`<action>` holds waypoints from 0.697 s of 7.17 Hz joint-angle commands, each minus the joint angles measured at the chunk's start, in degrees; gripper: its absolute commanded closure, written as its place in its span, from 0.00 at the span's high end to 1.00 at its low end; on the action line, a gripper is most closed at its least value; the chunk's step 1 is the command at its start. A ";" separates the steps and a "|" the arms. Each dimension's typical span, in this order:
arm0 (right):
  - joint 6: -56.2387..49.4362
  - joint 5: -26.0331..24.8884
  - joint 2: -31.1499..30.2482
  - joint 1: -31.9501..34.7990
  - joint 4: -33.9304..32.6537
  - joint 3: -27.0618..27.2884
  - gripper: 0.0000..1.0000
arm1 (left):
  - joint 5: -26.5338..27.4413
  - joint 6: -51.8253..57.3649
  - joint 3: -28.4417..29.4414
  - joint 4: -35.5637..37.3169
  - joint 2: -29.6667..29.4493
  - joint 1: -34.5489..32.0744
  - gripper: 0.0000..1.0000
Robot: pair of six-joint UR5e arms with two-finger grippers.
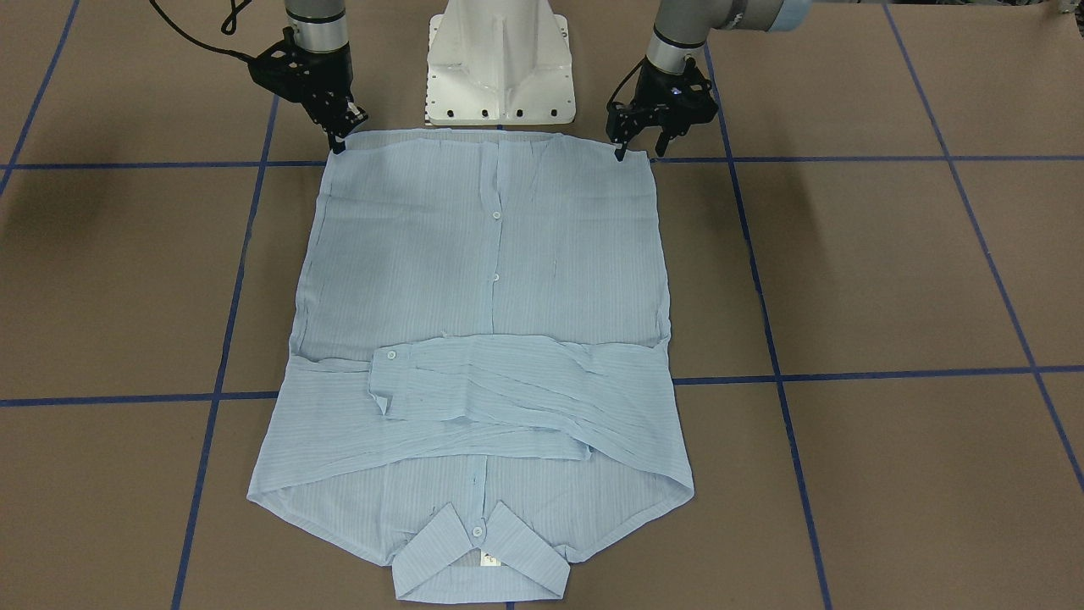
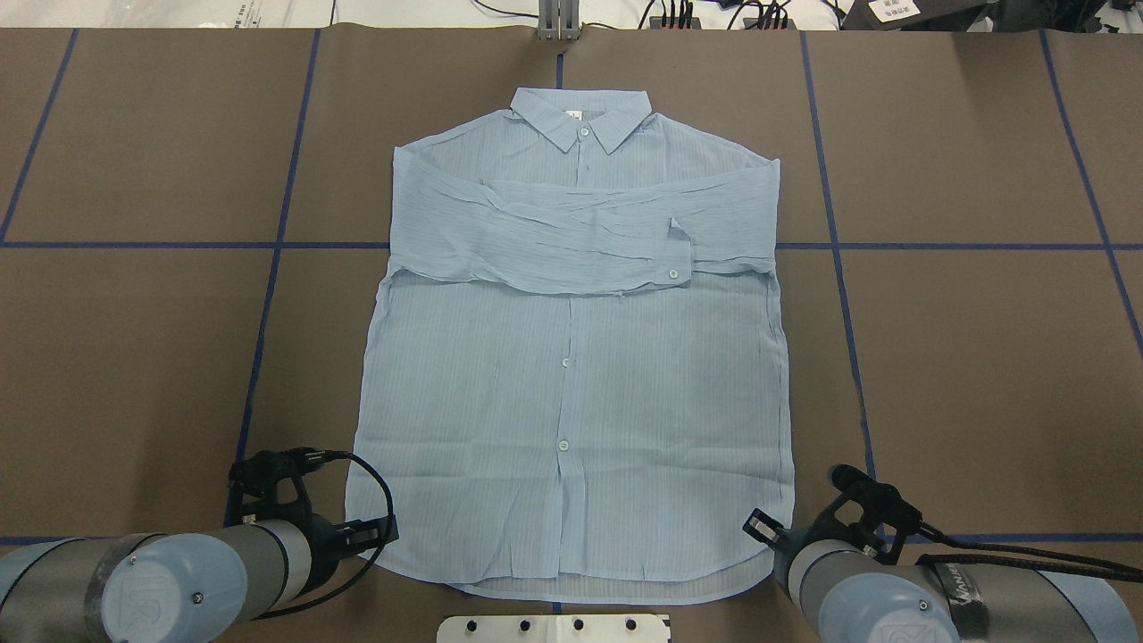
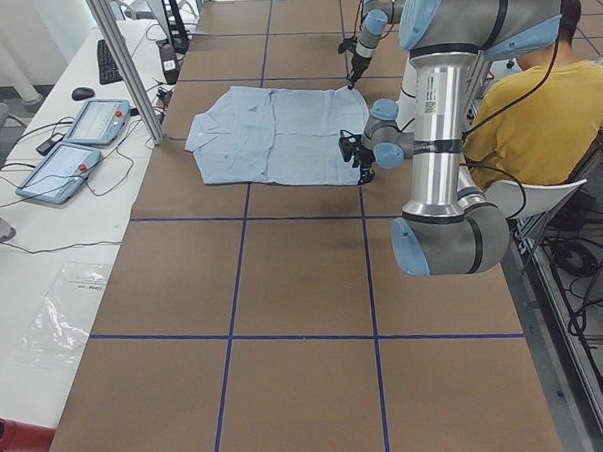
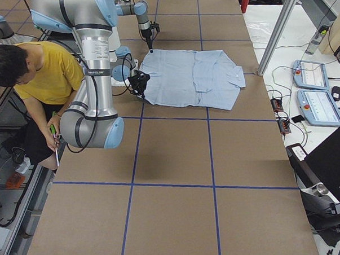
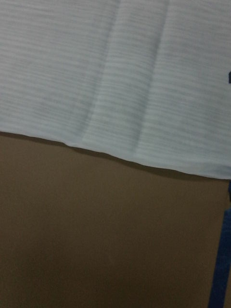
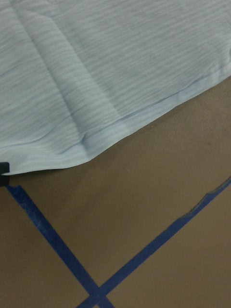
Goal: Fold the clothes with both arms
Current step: 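Move the left gripper to the hem corner and grasp both hem corners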
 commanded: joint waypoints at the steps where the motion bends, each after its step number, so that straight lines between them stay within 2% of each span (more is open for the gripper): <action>1: 0.00 0.01 0.32 -0.01 -0.06 -0.03 0.00 | 0.00 -0.56 -0.06 0.00 0.28 0.13 0.71; 2: 0.00 0.01 0.32 -0.01 -0.06 -0.03 0.00 | 0.00 -2.13 0.11 0.00 0.28 0.83 0.52; 3: 0.00 0.01 0.32 -0.01 -0.06 -0.03 0.00 | -0.08 -2.24 0.46 0.00 0.28 0.83 0.39; 5: 0.00 0.01 0.23 -0.01 0.02 -0.12 0.00 | -0.08 -2.24 0.55 0.00 0.20 0.92 0.01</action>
